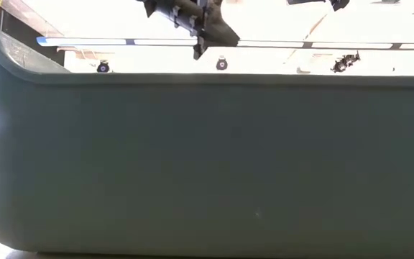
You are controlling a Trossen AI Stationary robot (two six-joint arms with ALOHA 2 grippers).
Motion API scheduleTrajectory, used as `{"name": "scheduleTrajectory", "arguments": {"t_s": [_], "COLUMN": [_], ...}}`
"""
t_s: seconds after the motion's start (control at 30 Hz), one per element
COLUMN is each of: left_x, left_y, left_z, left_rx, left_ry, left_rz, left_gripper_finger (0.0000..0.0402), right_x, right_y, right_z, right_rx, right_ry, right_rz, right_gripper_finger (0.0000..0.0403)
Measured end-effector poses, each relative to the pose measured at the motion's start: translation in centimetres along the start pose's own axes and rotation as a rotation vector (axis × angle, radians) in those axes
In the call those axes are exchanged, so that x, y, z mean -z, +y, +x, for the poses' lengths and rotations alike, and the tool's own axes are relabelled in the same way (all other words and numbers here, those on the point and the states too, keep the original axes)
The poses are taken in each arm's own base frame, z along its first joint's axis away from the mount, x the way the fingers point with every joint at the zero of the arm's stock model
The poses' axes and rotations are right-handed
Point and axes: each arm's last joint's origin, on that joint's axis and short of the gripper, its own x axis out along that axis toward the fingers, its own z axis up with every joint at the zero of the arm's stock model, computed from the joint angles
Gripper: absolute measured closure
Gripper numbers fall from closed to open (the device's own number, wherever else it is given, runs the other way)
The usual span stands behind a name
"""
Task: Pick & Place Toothbrushes
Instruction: Put the violet toothbrush into the green bin
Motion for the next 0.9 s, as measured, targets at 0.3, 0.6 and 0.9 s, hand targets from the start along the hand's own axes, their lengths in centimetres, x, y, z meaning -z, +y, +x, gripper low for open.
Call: {"name": "scheduleTrajectory", "arguments": {"t_s": [0.3, 0.6, 0.9], "left_x": [-0.7, -0.1, 1.2], "left_y": [0.7, 0.6, 0.8], "left_z": [-4.6, -6.0, -5.8], "left_rx": [-0.100, -0.237, -0.234], "left_ry": [0.017, 0.085, 0.133], "left_rz": [0.045, 0.073, 0.051], "left_gripper_finger": [0.0358, 0.0358, 0.0358], "right_x": [0.0, 0.0, 0.0], "right_y": [0.0, 0.0, 0.0], "right_z": [0.0, 0.0, 0.0], "right_rx": [0.000, 0.000, 0.000], "right_ry": [0.000, 0.000, 0.000], "right_rz": [0.000, 0.000, 0.000], "right_gripper_finger": [0.0399, 0.0399, 0.0399]}}
